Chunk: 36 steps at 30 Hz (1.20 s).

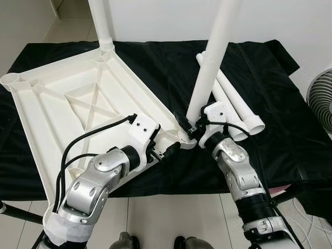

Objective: Building children table

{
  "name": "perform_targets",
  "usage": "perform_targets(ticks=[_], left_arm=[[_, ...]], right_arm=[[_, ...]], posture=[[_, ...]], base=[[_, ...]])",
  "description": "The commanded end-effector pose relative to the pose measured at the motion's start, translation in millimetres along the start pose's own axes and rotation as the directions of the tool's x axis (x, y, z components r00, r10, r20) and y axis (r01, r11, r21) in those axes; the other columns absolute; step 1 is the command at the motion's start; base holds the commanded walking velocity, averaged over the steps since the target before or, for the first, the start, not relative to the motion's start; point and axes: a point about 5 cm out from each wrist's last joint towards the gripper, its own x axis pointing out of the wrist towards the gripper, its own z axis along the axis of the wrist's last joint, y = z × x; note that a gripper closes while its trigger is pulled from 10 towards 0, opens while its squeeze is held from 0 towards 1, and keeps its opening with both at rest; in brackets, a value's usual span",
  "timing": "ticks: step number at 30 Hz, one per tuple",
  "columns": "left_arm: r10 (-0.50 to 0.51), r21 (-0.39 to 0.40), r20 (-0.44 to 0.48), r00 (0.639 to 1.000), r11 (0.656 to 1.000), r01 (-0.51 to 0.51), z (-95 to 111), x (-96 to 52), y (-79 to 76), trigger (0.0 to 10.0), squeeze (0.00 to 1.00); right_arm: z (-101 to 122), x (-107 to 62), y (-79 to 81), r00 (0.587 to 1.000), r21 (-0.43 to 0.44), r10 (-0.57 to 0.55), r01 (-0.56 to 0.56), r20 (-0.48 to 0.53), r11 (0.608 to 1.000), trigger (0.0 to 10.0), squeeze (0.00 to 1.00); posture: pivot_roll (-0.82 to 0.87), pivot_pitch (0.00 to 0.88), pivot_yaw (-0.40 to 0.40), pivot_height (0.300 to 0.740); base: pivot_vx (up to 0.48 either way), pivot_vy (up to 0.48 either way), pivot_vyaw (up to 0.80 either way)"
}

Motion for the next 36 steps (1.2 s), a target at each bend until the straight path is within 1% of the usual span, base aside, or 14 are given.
perform_targets(ticks=[1,11,14,15,20,26,28,29,31,32,33,34,35,36], left_arm=[[0.012,0.010,0.004,1.000,1.000,-0.012,3,-1.4,-1.6,10.0,0.00],[0.003,0.013,0.003,1.000,1.000,-0.003,3,0.2,-2.0,10.0,0.00],[0.002,0.013,0.003,1.000,1.000,-0.002,3,0.4,-2.1,10.0,0.00],[0.001,0.014,0.003,1.000,1.000,-0.001,3,0.5,-2.3,10.0,0.00],[-0.001,0.015,0.002,1.000,1.000,0.001,3,0.7,-2.5,10.0,0.00],[0.000,0.015,0.000,1.000,1.000,0.000,2,-0.2,-2.3,10.0,0.00],[-0.001,0.016,-0.001,1.000,1.000,0.001,2,-0.6,-2.5,10.0,0.00],[-0.001,0.016,-0.001,1.000,1.000,0.001,2,-0.6,-2.5,10.0,0.00],[-0.001,0.016,-0.001,1.000,1.000,0.001,2,-1.0,-2.6,10.0,0.00],[-0.001,0.016,-0.001,1.000,1.000,0.001,2,-1.0,-2.6,10.0,0.00],[0.000,0.016,-0.002,1.000,1.000,0.000,2,-1.1,-2.6,10.0,0.00],[0.000,0.016,-0.002,1.000,1.000,0.000,2,-1.1,-2.6,10.0,0.00],[0.000,0.016,-0.003,1.000,1.000,0.000,2,-1.4,-2.4,10.0,0.00],[0.000,0.016,-0.003,1.000,1.000,0.000,2,-1.4,-2.4,10.0,0.00]], right_arm=[[-37,-15.4,4.3,0.983,0.007,-0.003,0.005,-0.181,1.000,10.0,0.00],[-39,-20.4,13.0,0.983,-0.145,0.051,-0.077,-0.175,0.986,10.0,0.00],[-39,-21.8,13.9,0.984,-0.163,0.061,-0.089,-0.170,0.983,10.0,0.00],[-39,-23.9,15.7,0.983,-0.206,0.086,-0.119,-0.162,0.971,10.0,0.00],[-41,-28.7,16.0,0.980,-0.262,0.110,-0.152,-0.165,0.953,10.0,0.00],[-45,-29.8,14.2,0.982,-0.216,0.080,-0.116,-0.170,0.969,10.0,0.00],[-47,-29.6,13.0,0.985,-0.128,0.056,-0.078,-0.165,0.989,10.0,0.00],[-47,-29.6,13.0,0.985,-0.128,0.056,-0.078,-0.165,0.989,10.0,0.00],[-50,-28.9,8.0,0.983,-0.010,0.005,-0.007,-0.184,1.000,10.0,0.00],[-50,-28.9,8.0,0.983,-0.010,0.005,-0.007,-0.184,1.000,10.0,0.00],[-52,-28.2,5.4,0.981,0.040,-0.021,0.029,-0.193,0.999,10.0,0.00],[-52,-28.2,5.4,0.981,0.040,-0.021,0.029,-0.193,0.999,10.0,0.00],[-52,-26.5,2.5,0.978,0.098,-0.050,0.071,-0.201,0.993,10.0,0.00],[-52,-26.5,2.5,0.978,0.098,-0.050,0.071,-0.201,0.993,10.0,0.00]], posture=[[-0.06,0.143,0.022,0.740],[-0.07,0.134,0.023,0.740],[-0.07,0.134,0.023,0.740],[-0.07,0.134,0.023,0.740],[-0.07,0.134,0.023,0.740],[-0.07,0.130,0.028,0.740],[-0.06,0.134,0.029,0.740],[-0.06,0.134,0.029,0.740],[-0.06,0.138,0.029,0.740],[-0.06,0.138,0.029,0.740],[-0.06,0.138,0.029,0.740],[-0.06,0.138,0.029,0.740],[-0.06,0.143,0.031,0.740],[-0.06,0.143,0.031,0.740]], base=[[0.000,0.000,0.00],[0.000,0.000,0.00],[0.000,0.000,0.00],[0.000,0.000,0.00],[0.000,0.000,0.00],[0.000,0.000,0.00],[0.000,0.000,0.00],[0.000,0.000,0.00],[0.000,0.000,0.00],[0.000,0.000,0.00],[0.000,0.000,0.00],[0.000,0.000,0.00],[0.000,0.000,0.00],[0.000,0.000,0.00]])
